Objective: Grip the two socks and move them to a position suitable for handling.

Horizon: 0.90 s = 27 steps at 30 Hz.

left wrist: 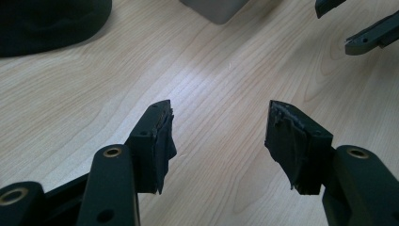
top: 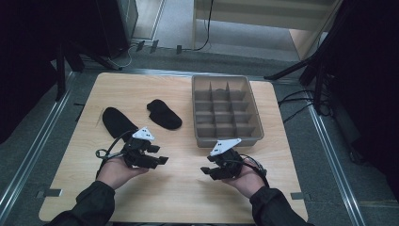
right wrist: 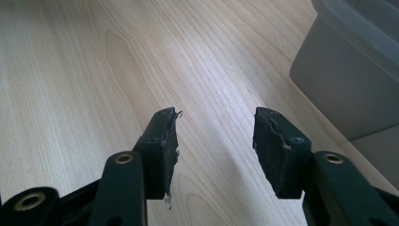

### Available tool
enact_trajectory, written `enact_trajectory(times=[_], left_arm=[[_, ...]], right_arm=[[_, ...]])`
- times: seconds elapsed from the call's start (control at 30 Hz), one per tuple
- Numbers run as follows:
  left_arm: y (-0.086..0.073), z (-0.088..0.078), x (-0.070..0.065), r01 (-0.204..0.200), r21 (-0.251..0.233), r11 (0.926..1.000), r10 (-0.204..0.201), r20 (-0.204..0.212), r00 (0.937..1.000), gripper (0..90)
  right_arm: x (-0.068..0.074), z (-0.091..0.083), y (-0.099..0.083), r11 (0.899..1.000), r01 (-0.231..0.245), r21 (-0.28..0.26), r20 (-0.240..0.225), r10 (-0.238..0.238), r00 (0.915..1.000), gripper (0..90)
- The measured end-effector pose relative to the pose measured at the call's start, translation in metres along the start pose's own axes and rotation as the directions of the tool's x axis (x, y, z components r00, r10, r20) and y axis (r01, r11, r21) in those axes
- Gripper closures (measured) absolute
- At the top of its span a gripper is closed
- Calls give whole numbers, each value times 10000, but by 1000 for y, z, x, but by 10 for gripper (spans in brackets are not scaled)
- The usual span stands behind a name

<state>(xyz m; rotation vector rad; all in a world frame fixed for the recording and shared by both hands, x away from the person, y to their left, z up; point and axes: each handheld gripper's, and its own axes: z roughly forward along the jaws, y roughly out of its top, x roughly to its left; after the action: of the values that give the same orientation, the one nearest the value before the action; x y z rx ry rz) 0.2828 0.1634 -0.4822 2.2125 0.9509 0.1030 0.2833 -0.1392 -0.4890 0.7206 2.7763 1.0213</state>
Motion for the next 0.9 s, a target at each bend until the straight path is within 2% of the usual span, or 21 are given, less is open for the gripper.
enact_trajectory(times=[0.13, 0.17, 0.2, 0.23, 0.33, 0.63, 0.87, 0.9], left_arm=[[-1, 0, 0, -23, -21, 10000, 23, -48, 10000, 392], [-1, 0, 0, -24, -12, 10000, 24, -54, 10000, 388], [-2, 0, 0, -40, 5, 10000, 40, -48, 10000, 382], [-2, 0, 0, -40, 5, 10000, 40, -48, 10000, 381], [-1, 0, 1, -25, 10, 10000, 25, -17, 10000, 377], [-3, -2, 4, 42, 6, 10000, -42, -59, 10000, 369], [-5, -4, 6, 47, 29, 10000, -47, -75, 10000, 367], [-5, -5, 6, 252, -16, 9997, -252, -97, 9996, 371]], right_arm=[[0, -1, 1, 9999, -22, -129, -136, 21, 9999, 502], [-1, -1, 1, 9997, -163, -188, -268, 158, 9995, 501], [-1, -4, 3, 9969, -568, -551, -785, 524, 9955, 498], [0, -5, 4, 9956, -592, -723, -855, 529, 9949, 497], [2, -7, 4, 9951, -584, -796, -794, 521, 9955, 494], [1, -5, 3, 9972, -502, -554, -575, 470, 9972, 490], [1, -4, 4, 9975, -503, -498, -584, 473, 9972, 490], [1, -3, 5, 9978, -469, -474, -587, 441, 9973, 490]])
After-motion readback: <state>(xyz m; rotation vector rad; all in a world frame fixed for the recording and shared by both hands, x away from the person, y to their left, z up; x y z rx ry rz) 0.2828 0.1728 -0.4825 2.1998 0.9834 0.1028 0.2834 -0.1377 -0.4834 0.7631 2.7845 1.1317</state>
